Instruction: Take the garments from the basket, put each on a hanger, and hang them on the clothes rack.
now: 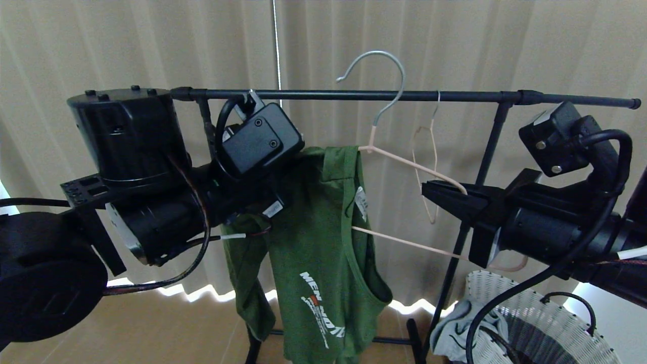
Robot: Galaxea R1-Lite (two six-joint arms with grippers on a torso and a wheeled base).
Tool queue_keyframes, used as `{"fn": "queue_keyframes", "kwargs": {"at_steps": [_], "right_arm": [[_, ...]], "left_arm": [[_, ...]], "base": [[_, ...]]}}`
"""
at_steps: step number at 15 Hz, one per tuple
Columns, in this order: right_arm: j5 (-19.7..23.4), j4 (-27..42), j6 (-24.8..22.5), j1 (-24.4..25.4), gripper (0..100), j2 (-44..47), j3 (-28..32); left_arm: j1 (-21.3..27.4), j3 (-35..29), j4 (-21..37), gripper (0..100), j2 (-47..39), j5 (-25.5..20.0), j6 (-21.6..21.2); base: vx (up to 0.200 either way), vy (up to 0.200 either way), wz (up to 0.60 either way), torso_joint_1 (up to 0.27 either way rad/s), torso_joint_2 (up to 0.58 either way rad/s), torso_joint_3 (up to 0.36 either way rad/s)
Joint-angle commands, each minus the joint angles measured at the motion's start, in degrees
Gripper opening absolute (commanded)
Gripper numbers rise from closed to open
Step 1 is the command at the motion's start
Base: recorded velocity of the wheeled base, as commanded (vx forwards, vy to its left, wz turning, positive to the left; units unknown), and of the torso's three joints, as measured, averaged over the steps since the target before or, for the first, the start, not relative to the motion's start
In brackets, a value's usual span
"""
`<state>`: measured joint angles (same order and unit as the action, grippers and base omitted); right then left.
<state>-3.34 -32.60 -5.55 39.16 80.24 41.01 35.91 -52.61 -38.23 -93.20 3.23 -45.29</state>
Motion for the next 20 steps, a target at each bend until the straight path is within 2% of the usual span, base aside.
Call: {"fn": "queue_keyframes", "kwargs": {"at_steps": [1,5,6,7,8,9,12,13,18,20], "right_arm": [[-0.2,0.2,-0.1,0.0,100,0.2,-0.1],[-0.2,-0.4,-0.1,-1.1,100,-0.2,-0.8],[-0.2,-1.5,0.0,-1.1,100,-0.2,-2.3],[-0.2,-2.0,-0.1,-1.1,100,-0.2,-3.0],[0.0,-3.9,-0.1,-1.1,100,0.0,-5.2],[0.2,-4.9,-0.1,-1.1,100,0.1,-6.5],[0.3,-5.6,0.0,-0.7,100,0.3,-9.4],[0.4,-5.6,0.0,-0.5,100,0.5,-10.0],[0.4,-6.1,0.3,1.4,100,3.5,-10.0],[0.4,-8.6,0.3,1.8,100,5.7,-9.9]], "left_arm": [[-0.1,1.0,-0.4,0,0.0,2.8,0.3],[-1.7,1.5,-0.2,0,0.2,10.3,1.6],[-2.7,1.5,-0.1,0,-0.1,14.3,2.7],[-3.0,1.5,-0.1,0,-0.1,15.7,3.2],[-4.0,1.5,0.0,0,-0.3,19.1,5.3],[-4.3,1.5,0.3,0,-0.3,20.2,6.7],[-4.5,-0.6,3.9,0,-0.1,21.7,12.1],[-4.2,-2.8,4.2,0,-0.6,21.9,15.2],[-1.9,-7.5,6.4,0,-1.3,21.9,24.3],[-0.8,-8.5,6.5,0,-1.2,21.9,26.0]], "base": [[0.000,0.000,0.00,0.000,0.00,0.000],[0.000,0.000,0.00,0.000,0.00,0.000],[0.000,0.000,0.00,0.000,0.00,0.000],[0.000,0.000,0.00,0.000,0.00,0.000],[0.000,0.000,0.00,0.000,0.00,0.000],[0.000,0.000,0.00,0.000,0.00,0.000],[0.000,0.000,0.00,0.000,0.00,0.000],[0.000,0.000,0.00,0.000,0.00,0.000],[0.000,0.000,0.00,0.000,0.00,0.000],[0.000,0.000,0.00,0.000,0.00,0.000]]}}
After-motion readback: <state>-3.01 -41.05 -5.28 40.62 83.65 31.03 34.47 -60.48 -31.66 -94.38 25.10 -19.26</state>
